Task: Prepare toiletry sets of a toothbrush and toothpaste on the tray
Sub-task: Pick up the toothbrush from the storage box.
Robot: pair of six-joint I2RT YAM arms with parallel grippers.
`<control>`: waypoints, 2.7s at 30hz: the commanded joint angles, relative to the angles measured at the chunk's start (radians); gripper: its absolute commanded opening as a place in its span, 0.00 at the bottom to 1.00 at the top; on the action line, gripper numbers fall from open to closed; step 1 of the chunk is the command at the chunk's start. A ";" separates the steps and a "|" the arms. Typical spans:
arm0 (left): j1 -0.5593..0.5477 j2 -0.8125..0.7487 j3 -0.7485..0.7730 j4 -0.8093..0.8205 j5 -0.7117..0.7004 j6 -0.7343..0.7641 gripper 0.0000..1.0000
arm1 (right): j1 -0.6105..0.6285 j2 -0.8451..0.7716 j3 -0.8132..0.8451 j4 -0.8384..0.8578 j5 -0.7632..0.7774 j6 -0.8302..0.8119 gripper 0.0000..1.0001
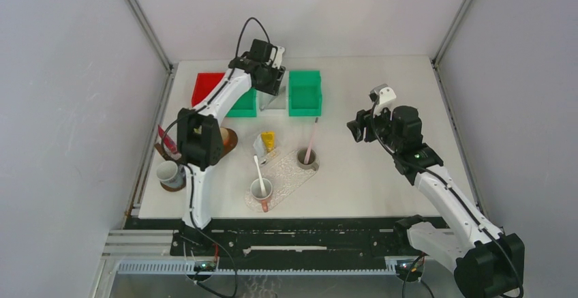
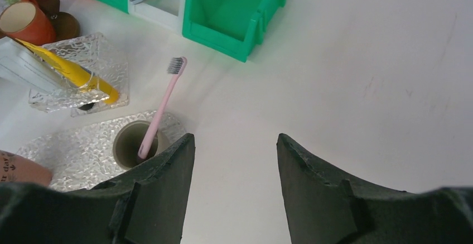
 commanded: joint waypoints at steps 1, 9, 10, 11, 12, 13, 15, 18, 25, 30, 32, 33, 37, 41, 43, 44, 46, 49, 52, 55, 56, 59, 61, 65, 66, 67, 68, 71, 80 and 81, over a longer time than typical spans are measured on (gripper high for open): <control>0.005 0.065 0.133 -0.109 -0.040 0.065 0.55 | 0.007 -0.006 0.000 0.049 0.041 0.009 0.64; 0.019 0.145 0.164 -0.110 -0.040 0.085 0.53 | 0.013 0.000 0.000 0.050 0.042 -0.001 0.64; 0.020 0.154 0.168 -0.110 -0.039 0.086 0.52 | 0.014 0.000 0.001 0.050 0.043 -0.002 0.64; 0.021 0.159 0.169 -0.110 -0.037 0.086 0.52 | 0.014 0.000 0.000 0.050 0.042 -0.002 0.64; 0.022 0.163 0.170 -0.110 -0.035 0.086 0.51 | 0.015 0.000 0.000 0.049 0.043 -0.003 0.64; 0.023 0.168 0.171 -0.110 -0.032 0.088 0.50 | 0.015 0.001 0.000 0.050 0.043 -0.004 0.64; 0.024 0.177 0.173 -0.111 -0.031 0.088 0.46 | 0.015 0.002 -0.001 0.050 0.042 -0.005 0.64; 0.024 0.192 0.173 -0.114 -0.031 0.091 0.42 | 0.015 0.000 0.001 0.050 0.038 -0.008 0.64; 0.026 0.212 0.190 -0.126 -0.031 0.088 0.18 | 0.017 0.000 0.000 0.048 0.034 -0.013 0.64; 0.027 0.179 0.211 -0.135 -0.013 0.078 0.01 | 0.017 -0.001 0.001 0.048 0.030 -0.014 0.64; 0.027 0.140 0.211 -0.131 -0.015 0.074 0.00 | 0.017 0.000 0.001 0.048 0.028 -0.014 0.64; 0.026 0.123 0.211 -0.129 -0.017 0.074 0.00 | 0.017 0.000 0.001 0.048 0.026 -0.015 0.64; 0.026 0.074 0.206 -0.125 -0.031 0.078 0.00 | 0.016 0.000 0.001 0.047 0.021 -0.016 0.64; 0.027 0.033 0.193 -0.129 -0.038 0.077 0.00 | 0.013 0.000 0.000 0.043 -0.002 -0.024 0.64; 0.027 0.000 0.172 -0.132 -0.039 0.073 0.00 | 0.010 -0.004 0.001 0.036 -0.036 -0.036 0.64; 0.027 -0.023 0.158 -0.132 -0.037 0.072 0.00 | 0.008 -0.008 0.001 0.031 -0.066 -0.046 0.64; 0.027 -0.081 0.123 -0.127 -0.028 0.069 0.00 | 0.003 -0.014 0.007 -0.004 -0.152 -0.093 0.65; 0.026 -0.178 0.049 -0.107 -0.003 0.053 0.00 | -0.007 -0.022 0.020 -0.082 -0.326 -0.190 0.66; 0.024 -0.284 -0.052 -0.070 0.072 -0.003 0.00 | -0.016 -0.031 0.042 -0.161 -0.478 -0.289 0.68; 0.022 -0.399 -0.177 0.005 0.216 -0.094 0.00 | -0.022 -0.044 0.055 -0.221 -0.609 -0.361 0.69; 0.019 -0.438 -0.229 0.046 0.269 -0.129 0.00 | -0.024 -0.050 0.057 -0.237 -0.651 -0.384 0.69; -0.002 -0.569 -0.433 0.226 0.436 -0.259 0.00 | -0.029 -0.073 0.058 -0.268 -0.736 -0.429 0.69; -0.022 -0.645 -0.571 0.375 0.562 -0.361 0.00 | -0.040 -0.091 0.058 -0.280 -0.783 -0.446 0.69; -0.085 -0.757 -0.766 0.575 0.690 -0.513 0.00 | -0.068 -0.131 0.057 -0.325 -0.888 -0.513 0.70; -0.116 -0.779 -0.799 0.594 0.691 -0.525 0.00 | -0.075 -0.144 0.057 -0.341 -0.913 -0.538 0.70; -0.144 -0.797 -0.825 0.598 0.691 -0.527 0.00 | -0.079 -0.154 0.054 -0.353 -0.940 -0.561 0.70; -0.171 -0.814 -0.852 0.601 0.690 -0.526 0.00 | -0.085 -0.163 0.050 -0.360 -0.965 -0.582 0.70; -0.232 -0.865 -0.922 0.599 0.671 -0.527 0.00 | -0.104 -0.173 0.030 -0.381 -1.034 -0.647 0.70; -0.367 -0.868 -0.917 0.340 0.528 -0.425 0.00 | -0.134 -0.172 0.025 -0.710 -1.178 -1.210 0.75; -0.383 -0.863 -0.908 0.314 0.515 -0.417 0.00 | -0.134 -0.171 0.022 -0.720 -1.180 -1.233 0.75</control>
